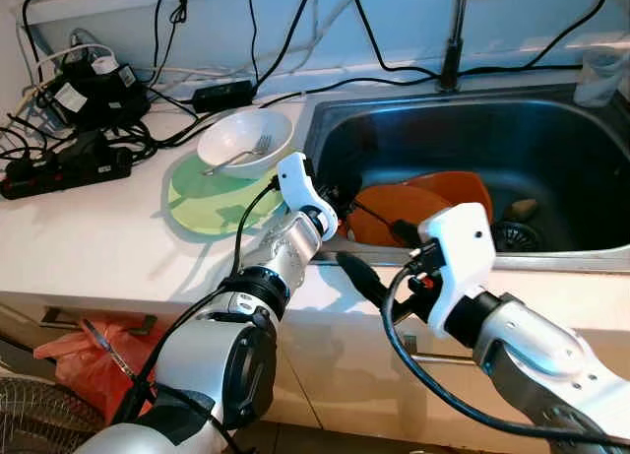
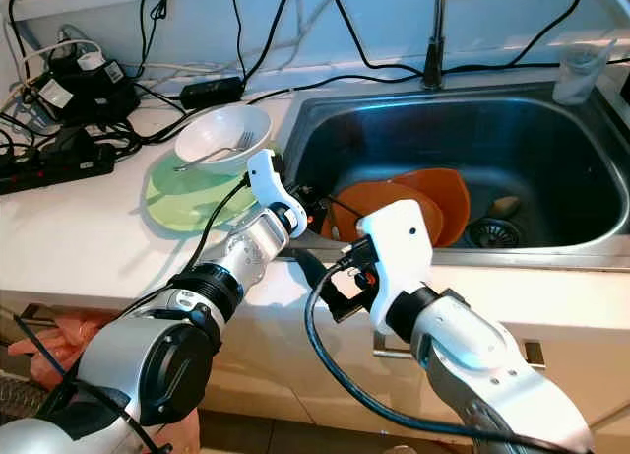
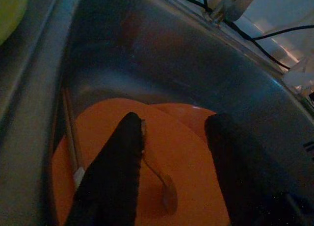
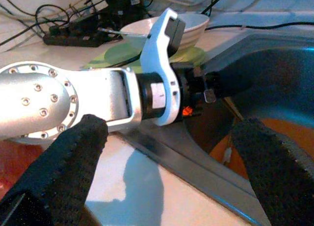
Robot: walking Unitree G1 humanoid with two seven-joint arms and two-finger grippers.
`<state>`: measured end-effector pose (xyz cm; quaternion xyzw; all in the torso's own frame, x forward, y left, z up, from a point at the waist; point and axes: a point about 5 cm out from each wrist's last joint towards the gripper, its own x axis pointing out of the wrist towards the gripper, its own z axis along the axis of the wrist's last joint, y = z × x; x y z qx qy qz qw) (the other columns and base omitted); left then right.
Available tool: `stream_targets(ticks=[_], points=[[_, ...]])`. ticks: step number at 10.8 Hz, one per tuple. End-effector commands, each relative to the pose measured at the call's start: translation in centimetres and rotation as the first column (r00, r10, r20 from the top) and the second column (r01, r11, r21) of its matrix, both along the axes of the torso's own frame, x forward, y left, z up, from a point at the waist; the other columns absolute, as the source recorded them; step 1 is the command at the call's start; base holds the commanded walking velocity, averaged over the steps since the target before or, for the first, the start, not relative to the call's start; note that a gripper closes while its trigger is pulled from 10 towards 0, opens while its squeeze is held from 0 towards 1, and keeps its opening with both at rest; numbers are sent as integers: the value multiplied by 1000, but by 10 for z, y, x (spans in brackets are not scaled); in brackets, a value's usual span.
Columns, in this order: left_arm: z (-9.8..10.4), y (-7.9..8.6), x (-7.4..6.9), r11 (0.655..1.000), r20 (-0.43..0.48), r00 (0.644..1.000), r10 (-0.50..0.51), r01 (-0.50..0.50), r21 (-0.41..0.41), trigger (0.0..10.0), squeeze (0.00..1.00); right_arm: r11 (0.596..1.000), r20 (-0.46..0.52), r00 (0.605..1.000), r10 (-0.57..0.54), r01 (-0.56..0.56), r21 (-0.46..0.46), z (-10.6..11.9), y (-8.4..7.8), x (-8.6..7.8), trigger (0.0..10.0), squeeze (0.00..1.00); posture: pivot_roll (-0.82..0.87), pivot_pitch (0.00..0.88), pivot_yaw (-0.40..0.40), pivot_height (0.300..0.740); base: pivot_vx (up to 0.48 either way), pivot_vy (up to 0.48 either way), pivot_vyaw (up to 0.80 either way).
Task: Kitchen organization
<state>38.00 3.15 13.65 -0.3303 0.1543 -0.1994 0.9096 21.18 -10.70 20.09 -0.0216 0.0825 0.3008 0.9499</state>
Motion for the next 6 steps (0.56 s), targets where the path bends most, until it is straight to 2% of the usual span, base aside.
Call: stream_targets(ticks=[1,3,6], points=[[-5,-56,-22,991,-71,990,-122,117,-69,10000,1000,999,8,999,32,-32,14,2,5,0,10000,0,-382,0,168,740,0,0,0],[1,-58,-21,989,-53,990,-133,129,-71,10000,1000,999,9,999,33,-33,15,2,6,-1,10000,0,-383,0,172,740,0,0,0],[24,-61,-13,989,31,990,-138,140,-55,10000,1000,999,9,999,34,-34,14,1,6,1,10000,0,-379,0,174,740,0,0,0]])
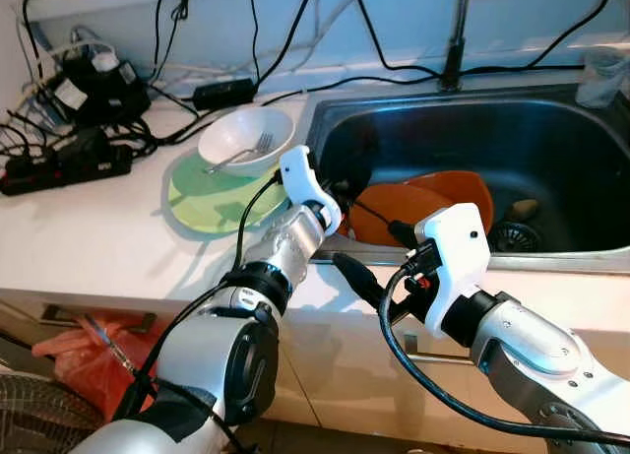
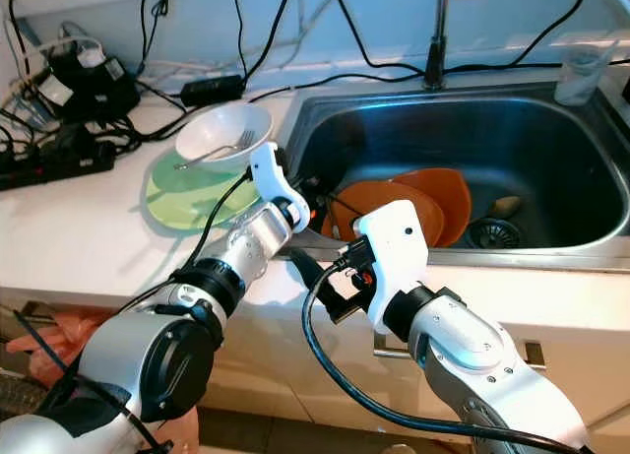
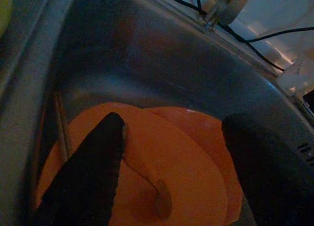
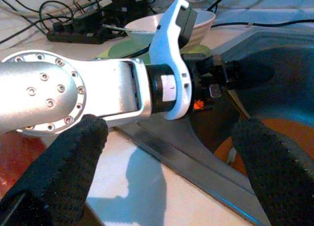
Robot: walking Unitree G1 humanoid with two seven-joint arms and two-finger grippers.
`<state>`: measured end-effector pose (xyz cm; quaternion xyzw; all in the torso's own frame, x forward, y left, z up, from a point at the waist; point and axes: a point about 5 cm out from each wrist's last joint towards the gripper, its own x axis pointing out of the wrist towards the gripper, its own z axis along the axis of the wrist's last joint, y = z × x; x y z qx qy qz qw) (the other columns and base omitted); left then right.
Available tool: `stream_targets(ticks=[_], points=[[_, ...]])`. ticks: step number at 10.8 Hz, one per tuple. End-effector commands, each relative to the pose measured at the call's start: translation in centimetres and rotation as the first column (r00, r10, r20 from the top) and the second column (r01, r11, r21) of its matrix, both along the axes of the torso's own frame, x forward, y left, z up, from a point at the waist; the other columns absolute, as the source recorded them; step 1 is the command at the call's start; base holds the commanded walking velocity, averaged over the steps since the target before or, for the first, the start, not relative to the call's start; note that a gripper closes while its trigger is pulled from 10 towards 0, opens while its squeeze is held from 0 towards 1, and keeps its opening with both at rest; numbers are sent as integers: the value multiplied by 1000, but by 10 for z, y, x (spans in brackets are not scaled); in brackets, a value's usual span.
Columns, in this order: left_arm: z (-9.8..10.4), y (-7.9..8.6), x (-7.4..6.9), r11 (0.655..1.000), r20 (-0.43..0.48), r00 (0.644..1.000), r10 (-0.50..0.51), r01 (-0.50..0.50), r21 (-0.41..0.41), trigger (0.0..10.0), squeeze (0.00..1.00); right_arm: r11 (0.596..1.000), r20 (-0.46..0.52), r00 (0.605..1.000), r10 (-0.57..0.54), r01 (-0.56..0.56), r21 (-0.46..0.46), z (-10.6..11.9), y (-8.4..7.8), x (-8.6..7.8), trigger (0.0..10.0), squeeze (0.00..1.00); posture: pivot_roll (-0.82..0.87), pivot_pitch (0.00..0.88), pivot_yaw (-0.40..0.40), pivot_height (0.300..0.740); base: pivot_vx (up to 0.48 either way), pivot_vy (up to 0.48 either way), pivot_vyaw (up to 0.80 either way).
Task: Kitchen organization
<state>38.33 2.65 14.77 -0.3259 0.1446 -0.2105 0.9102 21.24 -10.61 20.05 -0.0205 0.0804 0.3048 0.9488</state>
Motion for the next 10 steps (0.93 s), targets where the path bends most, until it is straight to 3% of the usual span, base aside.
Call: stream_targets(ticks=[1,5,8,10], points=[[20,-56,-14,991,31,992,-118,120,-56,10000,1000,1000,5,1000,27,-27,9,1,4,0,10000,0,-379,0,174,740,0,0,0],[29,-53,-10,990,52,992,-115,119,-80,10000,1000,999,6,999,43,-44,13,0,6,3,10000,0,-344,0,163,740,0,0,0],[71,-45,1,993,240,968,-74,94,-71,10000,1000,999,10,999,46,-46,15,-1,7,7,10000,0,-330,0,160,740,0,0,0],[88,-41,3,993,303,951,-62,89,-75,10000,1000,999,12,999,51,-51,17,-1,7,9,10000,0,-317,0,157,740,0,0,0]])
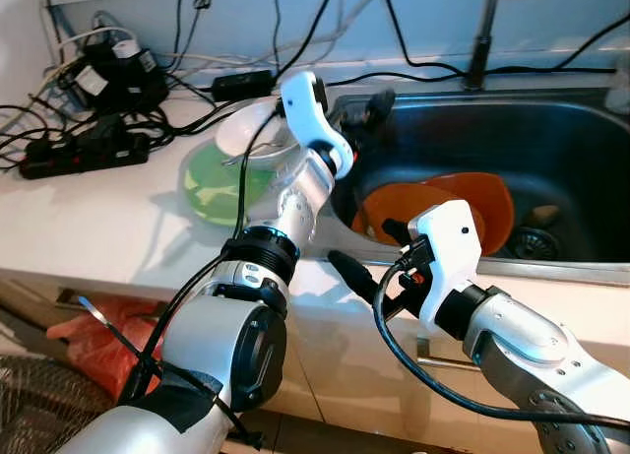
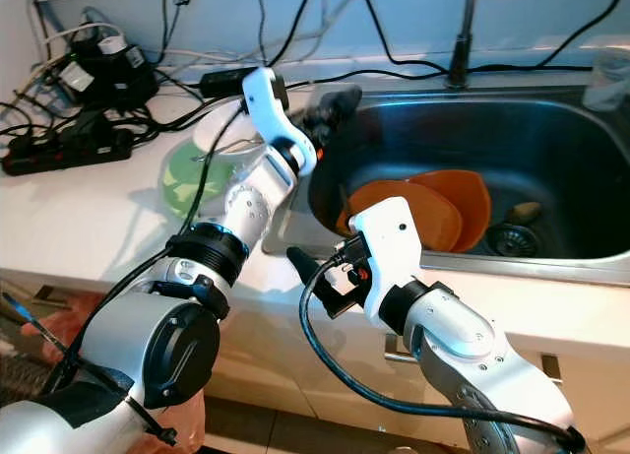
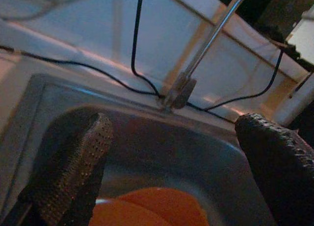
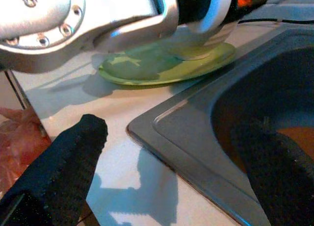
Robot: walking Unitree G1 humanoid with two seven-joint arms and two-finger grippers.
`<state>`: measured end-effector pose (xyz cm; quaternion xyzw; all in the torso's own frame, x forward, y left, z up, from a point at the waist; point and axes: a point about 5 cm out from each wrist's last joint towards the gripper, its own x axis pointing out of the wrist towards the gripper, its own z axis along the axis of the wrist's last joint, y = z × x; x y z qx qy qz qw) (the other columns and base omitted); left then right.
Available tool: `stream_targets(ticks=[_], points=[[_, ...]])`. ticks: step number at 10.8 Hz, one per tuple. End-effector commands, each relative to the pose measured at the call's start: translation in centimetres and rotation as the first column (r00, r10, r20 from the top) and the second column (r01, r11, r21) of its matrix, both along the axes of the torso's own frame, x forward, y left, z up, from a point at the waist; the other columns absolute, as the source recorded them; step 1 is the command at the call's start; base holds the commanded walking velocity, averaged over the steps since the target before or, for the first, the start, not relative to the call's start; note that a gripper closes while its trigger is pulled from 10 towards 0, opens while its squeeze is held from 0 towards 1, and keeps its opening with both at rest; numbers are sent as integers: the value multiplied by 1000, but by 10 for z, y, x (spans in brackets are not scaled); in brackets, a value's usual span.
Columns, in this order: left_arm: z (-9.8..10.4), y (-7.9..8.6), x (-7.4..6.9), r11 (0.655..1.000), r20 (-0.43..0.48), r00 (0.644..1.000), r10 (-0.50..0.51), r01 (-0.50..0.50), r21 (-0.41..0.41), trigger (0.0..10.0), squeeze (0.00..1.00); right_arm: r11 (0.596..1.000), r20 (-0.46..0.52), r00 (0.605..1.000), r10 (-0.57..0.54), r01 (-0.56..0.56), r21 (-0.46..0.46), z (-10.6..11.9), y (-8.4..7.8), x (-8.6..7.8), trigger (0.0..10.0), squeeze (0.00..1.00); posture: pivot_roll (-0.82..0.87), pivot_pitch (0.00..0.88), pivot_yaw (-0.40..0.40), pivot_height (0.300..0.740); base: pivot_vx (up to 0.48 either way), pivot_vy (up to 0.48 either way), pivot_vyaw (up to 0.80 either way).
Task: Kitchen organization
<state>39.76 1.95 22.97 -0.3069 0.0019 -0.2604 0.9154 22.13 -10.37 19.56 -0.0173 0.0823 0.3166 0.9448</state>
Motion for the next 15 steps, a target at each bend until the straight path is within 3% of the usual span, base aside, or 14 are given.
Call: stream_targets(ticks=[1,3,4,5,7,11,13,15], points=[[11,-26,-10,999,27,999,-44,44,-27,10000,1000,999,19,999,31,-31,11,3,5,1,10000,0,-309,0,154,740,0,0,0],[19,0,-6,997,105,992,71,-75,36,10000,1000,1000,24,999,28,-29,9,2,6,4,10000,0,-272,0,140,740,0,0,0],[17,16,-5,989,120,985,127,-135,64,10000,0,1000,35,999,19,-19,4,1,6,7,10000,0,-237,0,129,740,0,0,0],[16,26,-6,981,135,977,163,-175,84,10000,0,1000,49,999,13,-13,0,1,7,10,10000,0,-227,0,124,740,0,0,0],[22,71,-16,914,255,907,334,-378,146,10000,0,999,71,997,25,-26,22,2,11,20,10000,0,-139,0,86,740,0,0,0],[14,105,-30,819,249,829,501,-547,171,10000,0,991,82,989,125,-127,28,0,26,36,10000,0,5,0,-10,740,0,0,0],[17,126,-39,769,259,780,570,-617,167,10000,0,988,94,984,154,-156,16,0,33,44,10000,0,19,0,-29,740,0,0,0],[11,141,-42,721,229,744,628,-666,191,10000,0,990,99,985,140,-142,14,-2,30,45,10000,0,12,0,-12,740,0,0,0]])
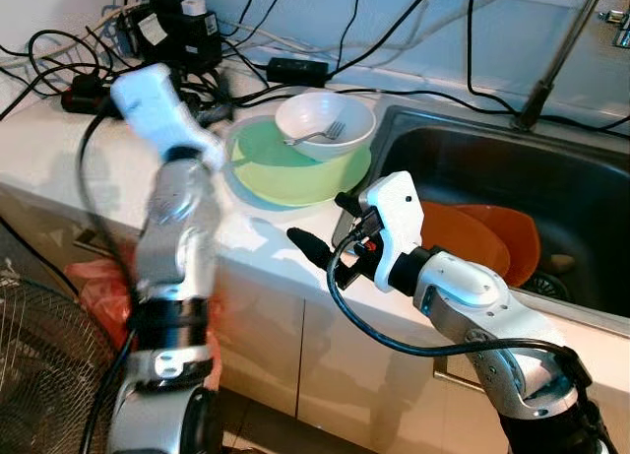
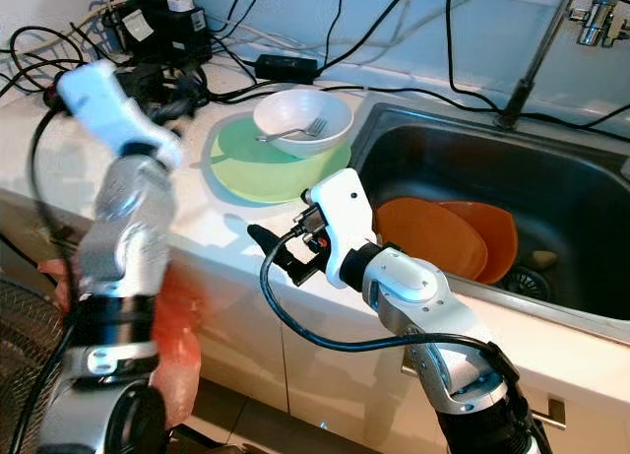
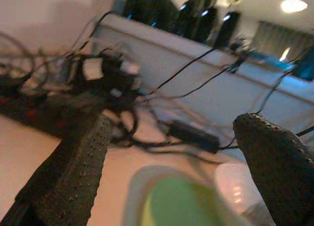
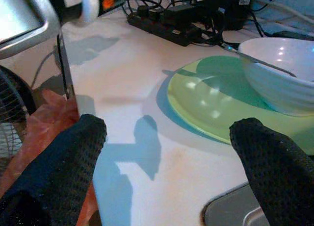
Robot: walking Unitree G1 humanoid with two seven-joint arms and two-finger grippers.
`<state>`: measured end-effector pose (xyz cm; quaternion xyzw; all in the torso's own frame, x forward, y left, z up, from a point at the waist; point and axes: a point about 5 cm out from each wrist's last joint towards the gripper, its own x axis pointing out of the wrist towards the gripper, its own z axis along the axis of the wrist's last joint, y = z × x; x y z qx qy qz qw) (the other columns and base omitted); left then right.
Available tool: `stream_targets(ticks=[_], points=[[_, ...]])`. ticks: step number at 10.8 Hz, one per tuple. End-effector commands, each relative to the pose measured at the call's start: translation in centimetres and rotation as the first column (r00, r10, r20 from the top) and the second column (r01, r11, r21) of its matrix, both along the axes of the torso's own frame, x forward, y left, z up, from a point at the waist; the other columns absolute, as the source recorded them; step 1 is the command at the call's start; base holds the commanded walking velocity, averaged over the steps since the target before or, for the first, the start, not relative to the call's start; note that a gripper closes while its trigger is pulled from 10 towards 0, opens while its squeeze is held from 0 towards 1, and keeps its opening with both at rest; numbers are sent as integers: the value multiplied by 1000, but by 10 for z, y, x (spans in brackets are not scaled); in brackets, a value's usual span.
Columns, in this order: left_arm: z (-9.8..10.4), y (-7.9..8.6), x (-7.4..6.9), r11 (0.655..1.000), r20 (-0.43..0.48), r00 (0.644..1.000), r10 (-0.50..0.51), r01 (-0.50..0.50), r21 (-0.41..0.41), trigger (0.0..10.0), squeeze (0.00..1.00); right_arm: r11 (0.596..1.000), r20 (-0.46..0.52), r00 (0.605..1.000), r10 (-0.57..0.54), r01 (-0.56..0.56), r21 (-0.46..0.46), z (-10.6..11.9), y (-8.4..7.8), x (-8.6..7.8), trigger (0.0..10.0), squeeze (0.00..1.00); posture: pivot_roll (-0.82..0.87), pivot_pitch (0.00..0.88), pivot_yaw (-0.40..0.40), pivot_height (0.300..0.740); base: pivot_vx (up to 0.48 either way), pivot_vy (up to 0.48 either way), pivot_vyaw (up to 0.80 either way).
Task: Kitchen organization
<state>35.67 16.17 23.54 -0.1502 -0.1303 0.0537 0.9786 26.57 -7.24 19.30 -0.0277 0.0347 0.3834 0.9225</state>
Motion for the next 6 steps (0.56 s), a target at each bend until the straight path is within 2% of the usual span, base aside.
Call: stream_targets(ticks=[1,2,4,5,6], points=[[4,0,-1,1000,1,1000,8,-8,7,10000,0,1000,10,1000,-25,25,7,0,-5,2,10000,0,7,0,-5,740,0,0,0],[1,-2,2,1000,-27,999,-22,21,-18,10000,0,999,8,999,-37,37,18,-1,-3,1,10000,0,-6,0,8,740,0,0,0],[-29,-17,8,984,-150,979,-138,119,-131,10000,0,995,-10,995,-102,102,11,-6,-3,2,10000,0,-17,0,19,740,0,0,0],[-44,-30,8,972,-191,961,-201,172,-158,10000,0,989,-17,989,-149,149,-3,-8,-9,5,10000,0,-28,0,24,740,0,0,0],[-49,-38,8,962,-201,947,-249,218,-164,10000,0,984,-18,984,-180,180,-13,-8,-12,6,10000,0,-38,0,29,740,0,0,0]])
